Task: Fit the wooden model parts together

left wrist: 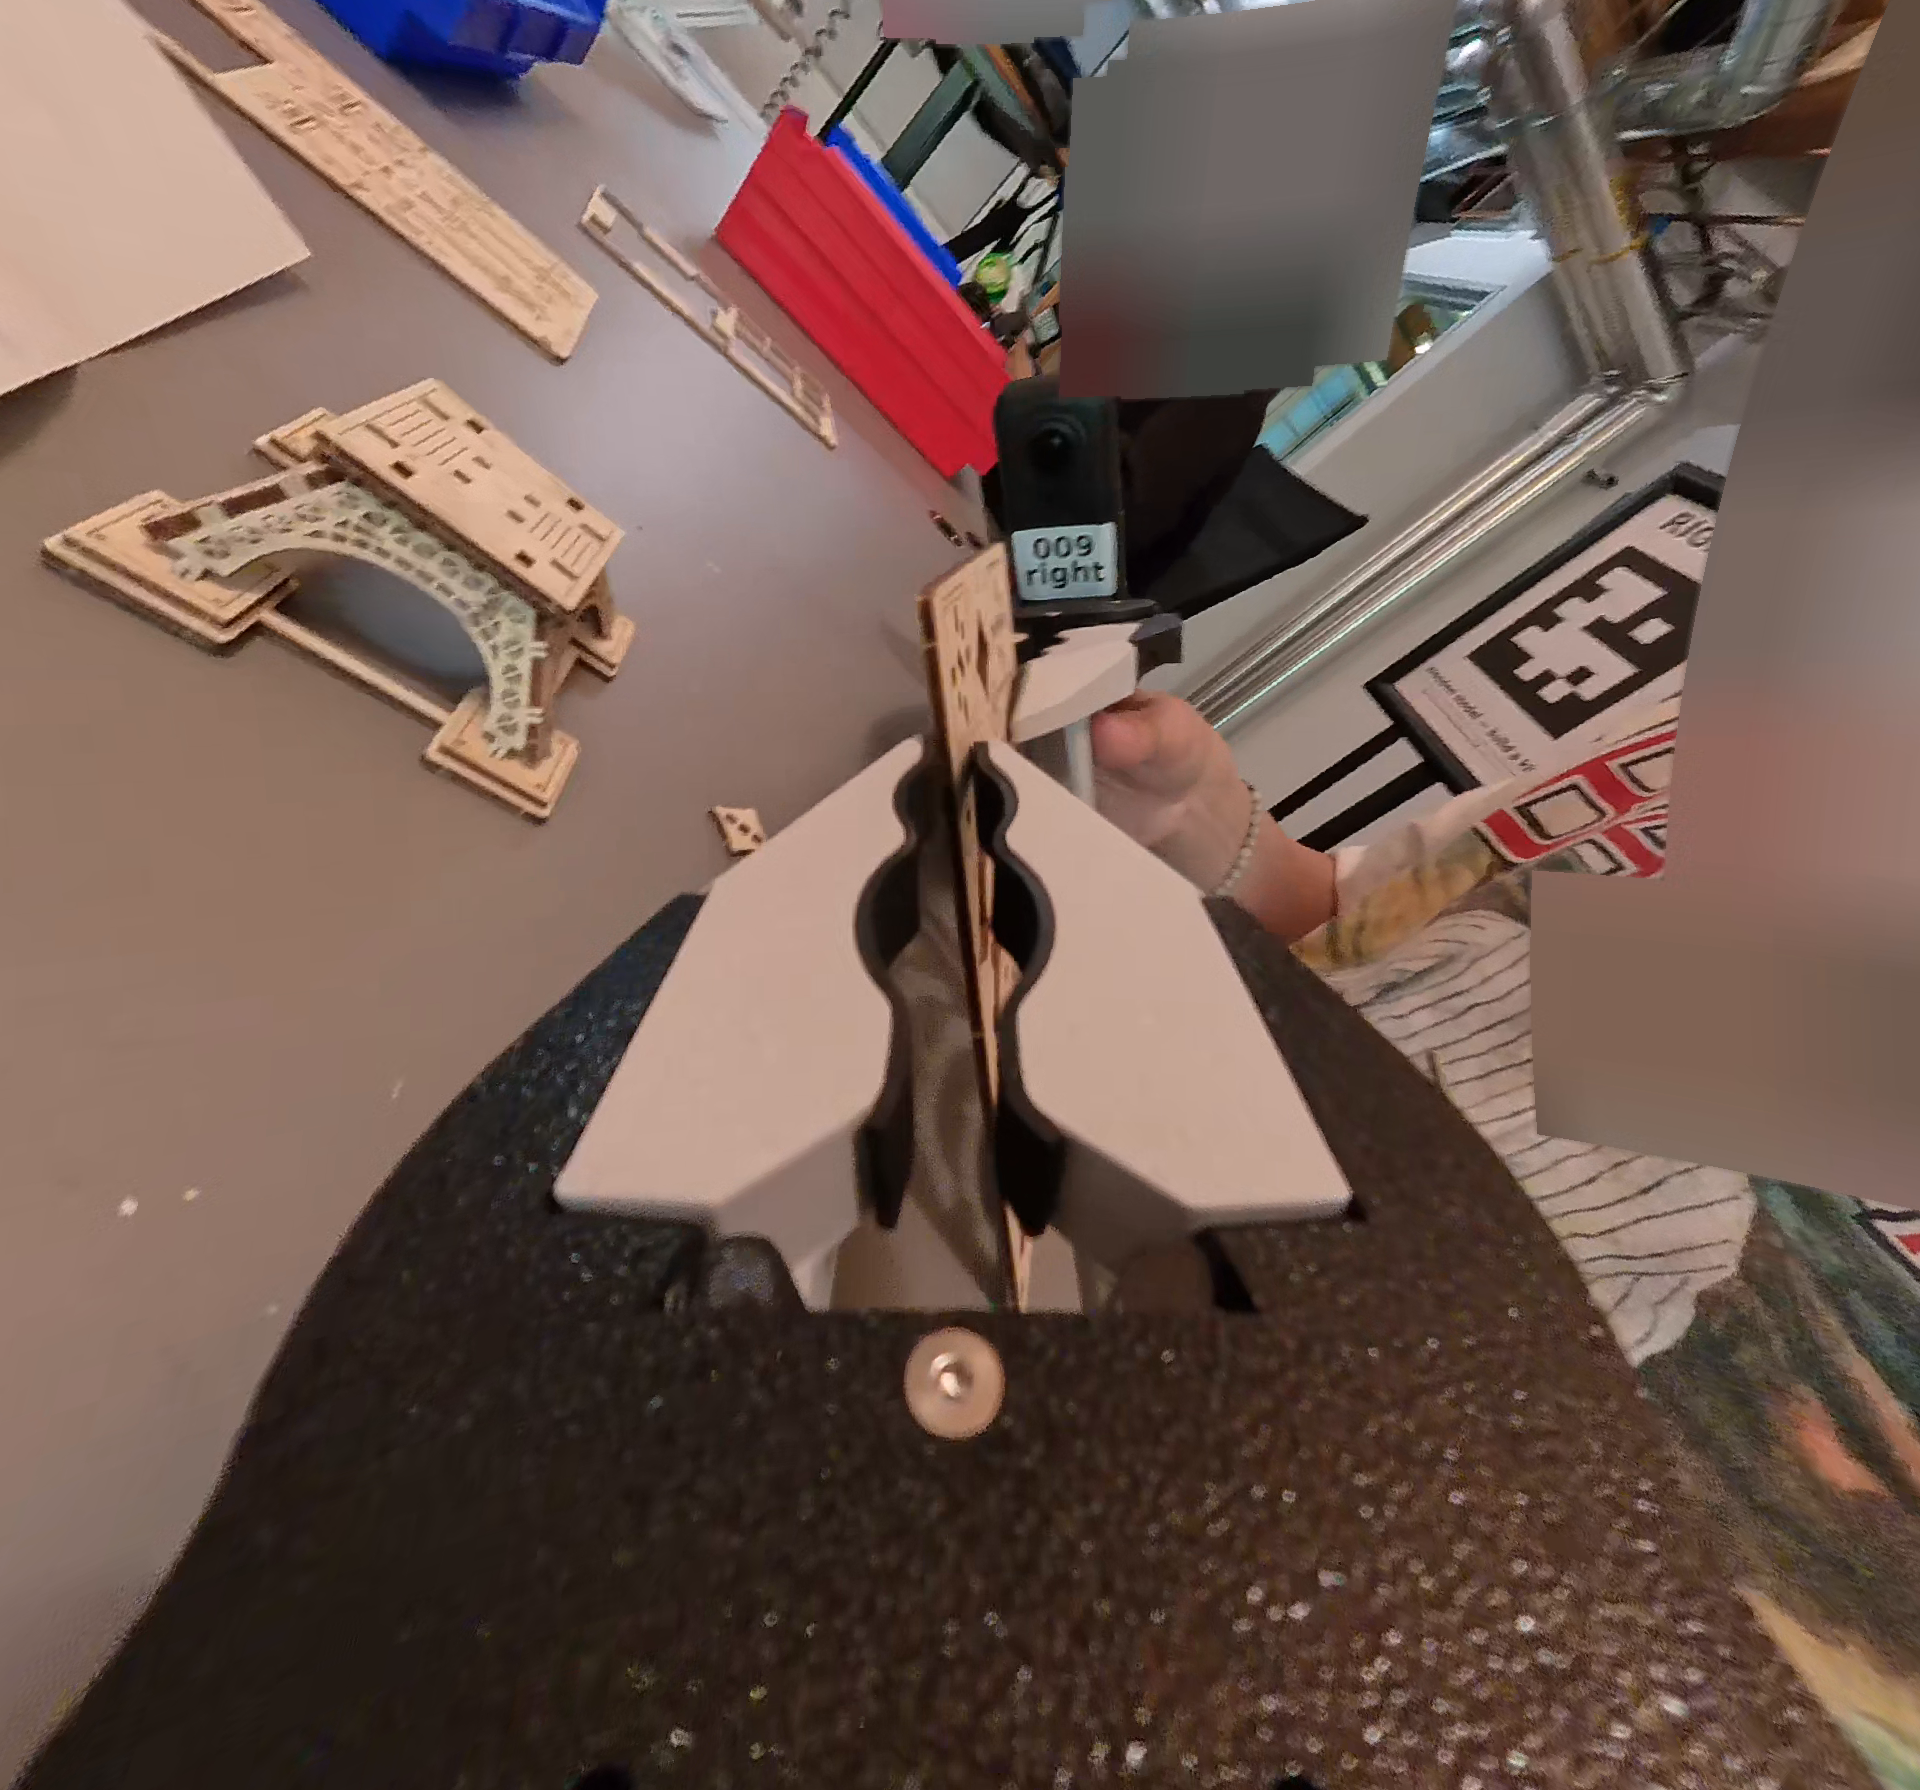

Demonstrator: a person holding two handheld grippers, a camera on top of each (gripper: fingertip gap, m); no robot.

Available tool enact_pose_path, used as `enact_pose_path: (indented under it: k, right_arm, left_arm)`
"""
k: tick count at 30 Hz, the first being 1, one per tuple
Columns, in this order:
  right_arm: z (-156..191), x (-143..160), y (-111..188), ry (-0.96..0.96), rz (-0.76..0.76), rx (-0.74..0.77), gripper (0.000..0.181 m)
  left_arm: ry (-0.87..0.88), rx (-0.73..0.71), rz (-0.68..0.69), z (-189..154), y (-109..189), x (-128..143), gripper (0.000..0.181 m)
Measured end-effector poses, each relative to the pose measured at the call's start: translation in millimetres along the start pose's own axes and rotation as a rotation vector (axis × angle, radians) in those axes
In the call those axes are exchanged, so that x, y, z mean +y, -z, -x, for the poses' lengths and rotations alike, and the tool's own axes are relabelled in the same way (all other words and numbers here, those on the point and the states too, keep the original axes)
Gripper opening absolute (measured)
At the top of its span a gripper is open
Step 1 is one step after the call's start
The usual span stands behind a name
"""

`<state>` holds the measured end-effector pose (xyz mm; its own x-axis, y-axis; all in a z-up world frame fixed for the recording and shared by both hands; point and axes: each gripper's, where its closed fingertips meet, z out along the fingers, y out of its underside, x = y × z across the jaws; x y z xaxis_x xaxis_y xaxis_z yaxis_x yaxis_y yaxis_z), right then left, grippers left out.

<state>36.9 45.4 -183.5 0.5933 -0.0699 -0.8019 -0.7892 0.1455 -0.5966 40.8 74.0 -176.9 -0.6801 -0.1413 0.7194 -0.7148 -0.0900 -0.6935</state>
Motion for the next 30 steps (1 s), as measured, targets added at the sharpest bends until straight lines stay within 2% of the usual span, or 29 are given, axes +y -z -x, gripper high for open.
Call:
enact_pose_path:
  k: [6,8,11,14,17,22,30]
  right_arm:
    - [-9.2,4.6,-2.5,-0.009,0.030,0.059,0.001]
    - [-13.7,5.6,-3.0,-0.015,0.038,0.088,0.001]
    - [-20.0,9.0,-4.4,-0.011,0.060,0.133,0.002]
    - [-23.8,14.3,-6.9,0.001,0.096,0.164,0.004]
    - [-27.3,18.7,-8.4,0.013,0.125,0.194,0.005]
    - [-30.2,22.3,-9.0,0.018,0.149,0.216,0.006]
    - [-34.8,24.6,-9.1,0.013,0.169,0.245,0.007]
  left_arm:
    - [-0.075,-0.174,0.049,18.3,7.8,2.0,0.015]
    - [-0.172,-0.276,0.061,24.9,15.2,-1.5,0.015]
    - [-0.400,-0.417,0.073,22.9,20.2,-10.9,0.005]
    - [-0.632,-0.419,0.152,4.9,7.3,-5.8,0.000]
    - [-0.738,-0.450,0.318,9.4,-1.8,12.7,0.000]
    - [-0.793,-0.442,0.443,18.7,-10.5,28.3,0.000]
    - [-0.852,-0.461,0.545,27.2,-10.2,31.1,0.000]
